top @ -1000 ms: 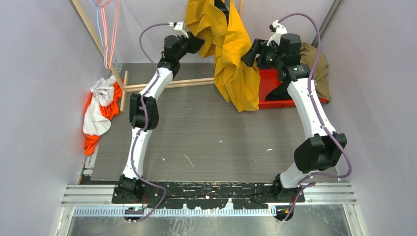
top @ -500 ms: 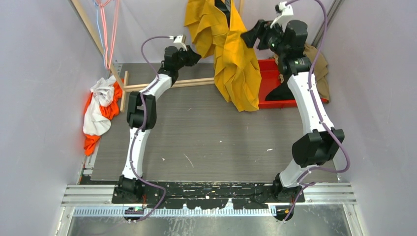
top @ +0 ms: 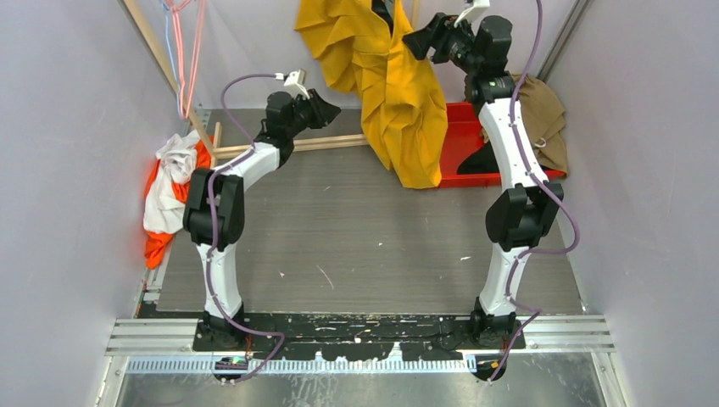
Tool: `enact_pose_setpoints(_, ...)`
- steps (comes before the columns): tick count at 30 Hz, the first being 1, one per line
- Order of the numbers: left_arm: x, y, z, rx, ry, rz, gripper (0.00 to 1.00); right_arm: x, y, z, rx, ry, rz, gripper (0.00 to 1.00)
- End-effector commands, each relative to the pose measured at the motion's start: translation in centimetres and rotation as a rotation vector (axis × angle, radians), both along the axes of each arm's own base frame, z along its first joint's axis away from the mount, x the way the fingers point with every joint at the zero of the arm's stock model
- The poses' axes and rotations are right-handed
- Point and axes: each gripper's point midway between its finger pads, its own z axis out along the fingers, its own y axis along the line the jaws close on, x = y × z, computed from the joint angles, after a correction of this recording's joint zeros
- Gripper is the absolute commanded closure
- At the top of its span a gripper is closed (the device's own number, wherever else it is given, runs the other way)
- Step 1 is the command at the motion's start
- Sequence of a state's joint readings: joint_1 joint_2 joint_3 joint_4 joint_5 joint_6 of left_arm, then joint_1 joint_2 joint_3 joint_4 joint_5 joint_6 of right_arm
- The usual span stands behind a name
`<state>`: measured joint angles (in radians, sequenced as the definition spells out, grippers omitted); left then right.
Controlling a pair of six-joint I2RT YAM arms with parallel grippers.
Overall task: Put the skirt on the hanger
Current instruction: Pick up the hanger from the clothesline.
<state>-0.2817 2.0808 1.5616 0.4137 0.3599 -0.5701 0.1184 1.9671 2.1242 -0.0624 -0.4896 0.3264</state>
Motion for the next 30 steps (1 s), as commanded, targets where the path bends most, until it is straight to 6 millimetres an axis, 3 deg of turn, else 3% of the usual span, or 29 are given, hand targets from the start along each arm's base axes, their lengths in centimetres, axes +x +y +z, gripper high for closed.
enact_pose_setpoints(1,-1.7,-1.1,5.2,-0.045,-0.12,-0.029,0.79,-0.8,1.1,3.1,0.031,-0.079,0.057,0.26)
enact_pose_setpoints(10,-2.4,-1.5,5.1,-0.023,-0.115,-0.052,0.81,-1.6,3.0,3.5,0.029,-0.109,0.123,0.28)
enact_pose_setpoints(14,-2.7,-1.5,4.9,-0.02,-0.112,-0.053,0.82,-1.7,4.2,2.8,0.001,-0.086,0.16,0.49)
enact_pose_setpoints(18,-2.8,-1.4,4.7,-0.014,-0.112,-0.053,0.82,-2.2,5.1,2.1,-0.028,-0.078,0.165,0.54)
enact_pose_setpoints(20,-2.7,-1.3,4.6,-0.011,-0.112,-0.052,0.82,-2.5,5.5,1.8,-0.038,-0.078,0.16,0.53)
enact_pose_setpoints(23,-2.8,-1.3,4.6,-0.013,-0.11,-0.055,0.82,-2.1,5.8,1.0,-0.05,-0.044,0.153,0.35)
enact_pose_setpoints(28,-3.1,-1.1,4.8,-0.017,-0.114,-0.055,0.82,-0.6,5.9,0.6,-0.058,-0.018,0.102,0.37)
enact_pose_setpoints(30,-3.3,-0.9,4.9,-0.019,-0.116,-0.056,0.82,-0.3,6.1,0.6,-0.06,-0.011,0.096,0.44)
